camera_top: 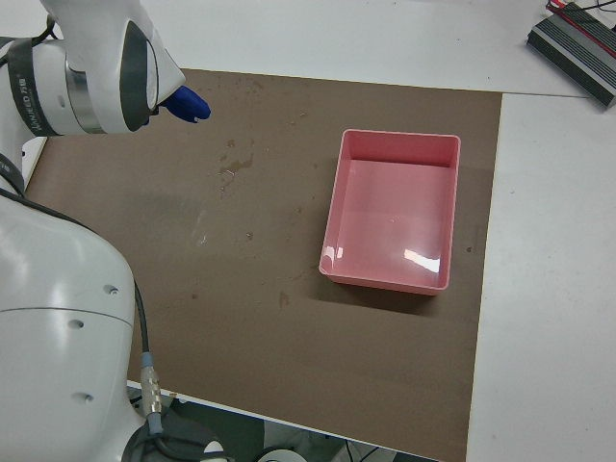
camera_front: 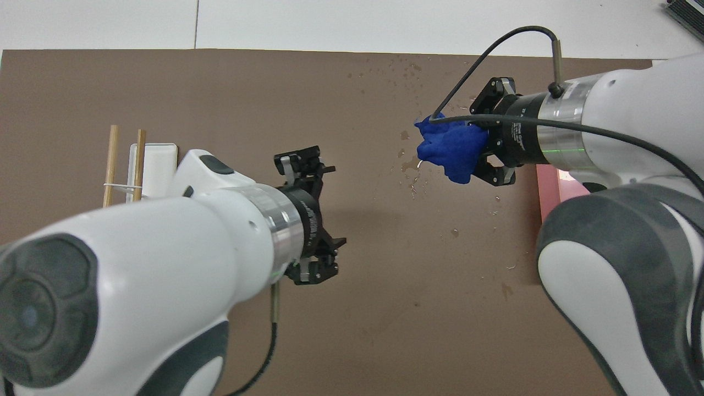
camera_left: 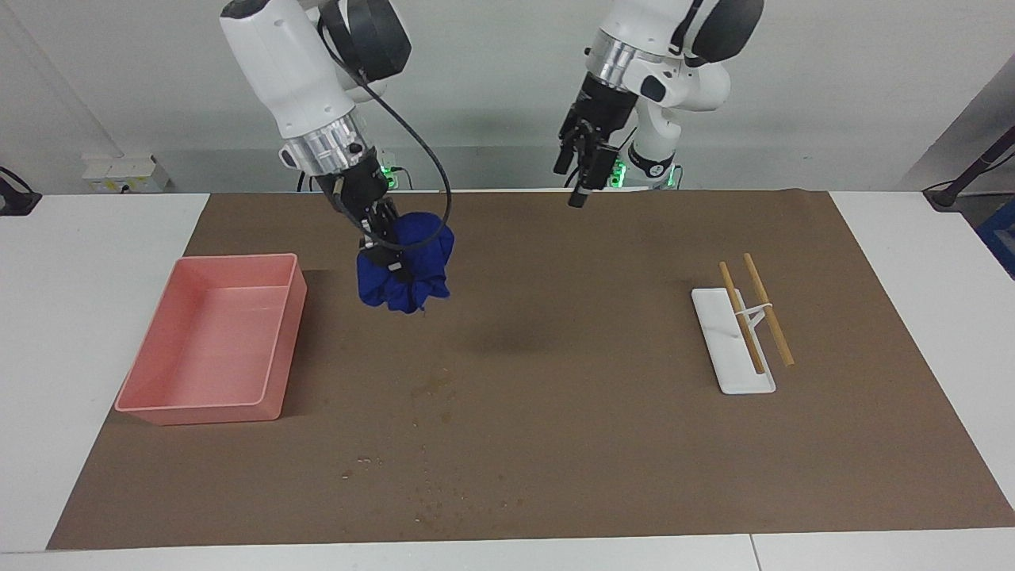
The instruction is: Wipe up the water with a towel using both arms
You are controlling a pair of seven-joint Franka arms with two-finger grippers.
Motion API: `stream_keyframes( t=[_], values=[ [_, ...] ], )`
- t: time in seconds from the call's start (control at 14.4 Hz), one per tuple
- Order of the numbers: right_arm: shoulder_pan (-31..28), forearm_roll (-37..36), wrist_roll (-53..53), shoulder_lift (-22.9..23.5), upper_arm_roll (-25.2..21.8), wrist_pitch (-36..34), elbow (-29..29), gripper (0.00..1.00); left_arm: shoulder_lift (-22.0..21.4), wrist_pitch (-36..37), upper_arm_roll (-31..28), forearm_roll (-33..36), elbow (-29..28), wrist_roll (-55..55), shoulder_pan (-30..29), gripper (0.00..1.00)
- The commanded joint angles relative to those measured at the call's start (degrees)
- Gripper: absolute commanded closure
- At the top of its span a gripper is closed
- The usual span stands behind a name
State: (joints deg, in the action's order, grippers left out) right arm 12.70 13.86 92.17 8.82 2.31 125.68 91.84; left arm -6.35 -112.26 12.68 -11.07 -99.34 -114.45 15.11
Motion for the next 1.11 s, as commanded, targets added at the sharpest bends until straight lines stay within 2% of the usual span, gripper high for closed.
stream_keyframes(
  t=[0.0,0.14,0.28,0.42,0.56,0.7,0.76,1.04],
  values=[
    [-1.9,-2.2,-6.3,9.3,0.4,6.8,-5.2,1.00,-0.5,5.0,0.6,0.4,0.5,13.1,-9.2,0.00],
    [-2.7,-2.3,-8.7,16.5,0.4,13.3,-9.9,1.00,-0.8,6.7,0.5,0.4,0.2,25.8,-16.4,0.00],
    [-2.6,-2.3,-11.0,21.8,0.5,20.4,-11.1,1.00,-0.9,8.6,0.5,0.4,0.5,37.2,-22.5,0.00],
    [-2.6,-2.4,-15.1,27.3,0.5,24.1,-14.9,1.00,-1.6,9.2,0.4,0.3,-0.1,46.0,-27.6,0.00],
    [-2.2,-2.4,-17.9,34.6,0.5,27.8,-21.1,1.00,-0.9,11.5,0.6,2.4,2.1,52.7,-28.4,0.00],
    [-2.0,-2.4,-20.4,41.5,0.5,28.6,-28.3,1.00,-1.0,12.9,0.6,6.1,1.8,65.4,-28.3,0.00],
    [-1.9,-2.4,-20.8,43.4,0.4,28.7,-29.8,1.00,-1.6,13.1,0.5,6.2,0.5,69.1,-28.2,0.00],
    [-1.1,-2.4,-24.7,48.3,0.9,33.5,-30.2,1.00,-1.4,11.8,0.2,6.6,1.1,69.5,-28.7,0.00]
  ],
)
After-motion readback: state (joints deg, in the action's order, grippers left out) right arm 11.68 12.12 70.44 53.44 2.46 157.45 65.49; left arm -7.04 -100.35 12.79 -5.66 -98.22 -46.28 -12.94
